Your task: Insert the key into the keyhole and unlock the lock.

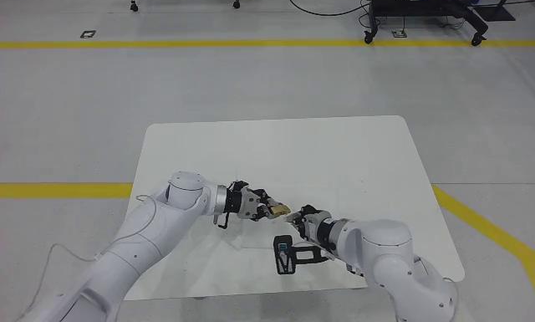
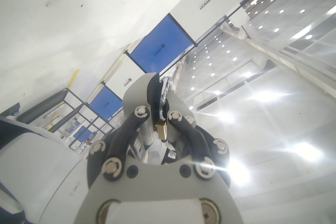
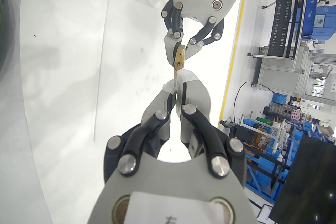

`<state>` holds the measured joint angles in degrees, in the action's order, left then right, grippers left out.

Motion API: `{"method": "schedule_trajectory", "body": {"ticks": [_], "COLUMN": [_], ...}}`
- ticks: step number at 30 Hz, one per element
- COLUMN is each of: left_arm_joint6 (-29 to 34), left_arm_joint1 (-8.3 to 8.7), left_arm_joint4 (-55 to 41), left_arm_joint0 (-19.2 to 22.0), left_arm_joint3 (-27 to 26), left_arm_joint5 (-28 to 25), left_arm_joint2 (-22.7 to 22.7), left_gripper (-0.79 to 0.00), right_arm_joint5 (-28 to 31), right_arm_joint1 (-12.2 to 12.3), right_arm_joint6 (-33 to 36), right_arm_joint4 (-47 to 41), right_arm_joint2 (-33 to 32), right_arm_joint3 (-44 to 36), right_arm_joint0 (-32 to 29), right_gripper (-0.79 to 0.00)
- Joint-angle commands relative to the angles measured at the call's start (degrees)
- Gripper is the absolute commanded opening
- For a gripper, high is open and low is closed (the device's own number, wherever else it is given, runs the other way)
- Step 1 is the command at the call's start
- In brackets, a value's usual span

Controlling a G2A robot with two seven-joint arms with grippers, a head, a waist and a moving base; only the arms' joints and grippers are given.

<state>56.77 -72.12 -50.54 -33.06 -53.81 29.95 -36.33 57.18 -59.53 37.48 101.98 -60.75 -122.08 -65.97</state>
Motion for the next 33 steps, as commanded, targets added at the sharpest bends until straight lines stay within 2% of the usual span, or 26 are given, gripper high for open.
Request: {"method": "schedule_trajectory", "body": {"ticks": [1,18,33], "left_arm_joint6": [0.1,1.1,2.0], "left_arm_joint1": [-0.09,-0.83,-1.33], "left_arm_joint4": [0.1,1.8,3.1], "left_arm_joint0": [-0.1,-0.2,-0.4], "left_arm_joint3": [0.0,1.0,1.5], "left_arm_joint5": [0.1,1.0,1.2], "left_arm_joint2": [-0.2,-1.3,-2.4], "left_gripper": [-0.785,-0.785,-0.785], "right_arm_joint5": [-0.3,-1.1,-2.2], "right_arm_joint1": [-0.1,-0.6,-1.7], "right_arm_joint6": [0.4,2.6,4.7], "right_arm_joint4": [0.2,1.5,0.8], "right_arm_joint2": [0.4,3.4,5.7], "right_arm_joint3": [-0.2,-0.4,2.5], "right_arm_joint0": [-0.1,0.3,2.9], "right_gripper": [-0.785,-0.785,-0.785]}}
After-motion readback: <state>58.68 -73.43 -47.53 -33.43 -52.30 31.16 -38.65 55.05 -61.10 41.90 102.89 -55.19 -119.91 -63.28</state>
